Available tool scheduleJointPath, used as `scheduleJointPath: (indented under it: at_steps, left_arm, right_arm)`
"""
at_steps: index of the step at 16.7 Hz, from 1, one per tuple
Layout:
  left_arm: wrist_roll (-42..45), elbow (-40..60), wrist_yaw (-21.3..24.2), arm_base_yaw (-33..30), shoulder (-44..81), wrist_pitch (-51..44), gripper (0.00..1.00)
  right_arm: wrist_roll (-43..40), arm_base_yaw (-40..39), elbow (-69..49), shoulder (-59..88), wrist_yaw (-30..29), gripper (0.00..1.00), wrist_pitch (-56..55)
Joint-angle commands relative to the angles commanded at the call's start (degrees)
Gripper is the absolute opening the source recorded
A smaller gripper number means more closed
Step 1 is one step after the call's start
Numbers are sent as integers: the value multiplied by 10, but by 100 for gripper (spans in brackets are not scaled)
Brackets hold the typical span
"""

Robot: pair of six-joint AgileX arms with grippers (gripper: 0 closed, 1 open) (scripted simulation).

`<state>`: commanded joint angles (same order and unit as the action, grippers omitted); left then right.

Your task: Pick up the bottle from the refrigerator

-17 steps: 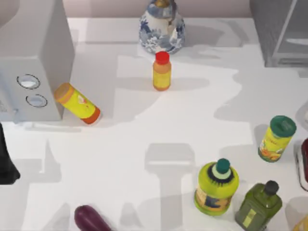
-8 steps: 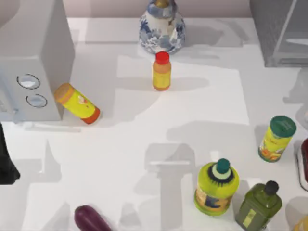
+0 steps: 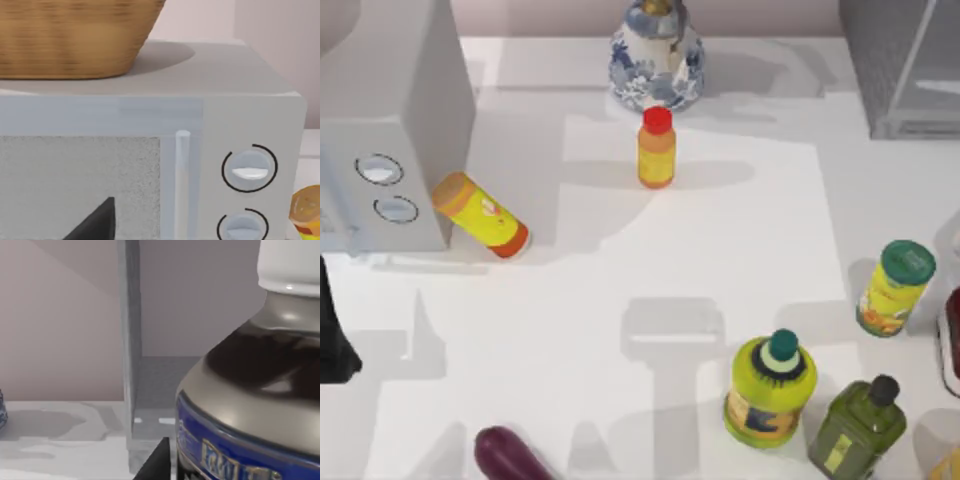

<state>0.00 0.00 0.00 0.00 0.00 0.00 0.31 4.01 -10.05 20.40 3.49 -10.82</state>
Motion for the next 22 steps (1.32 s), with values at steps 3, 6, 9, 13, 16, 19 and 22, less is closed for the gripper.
scheduleJointPath:
  at_steps: [3, 6, 9, 13, 16, 19, 22]
  left_arm:
    - [0, 0, 0, 0, 0, 0, 100]
    - [0, 0, 0, 0, 0, 0, 100]
    - [0, 0, 0, 0, 0, 0, 100]
    - [0, 0, 0, 0, 0, 0, 100]
    - [0, 0, 0, 0, 0, 0, 100]
    - [0, 0, 0, 0, 0, 0, 100]
    - [0, 0, 0, 0, 0, 0, 100]
  right_arm:
    - [-1, -22, 59, -122, -20, 0, 63]
    - [-3, -37, 93, -189, -32, 0, 100]
    - [-3, -40, 101, -204, -35, 0, 108]
    - [-2, -38, 100, -202, -34, 0, 107]
    - [-8, -65, 74, -175, -54, 0, 75]
    - [-19, -126, 19, -105, -104, 0, 5]
    - [-30, -212, -50, 11, -178, 0, -84]
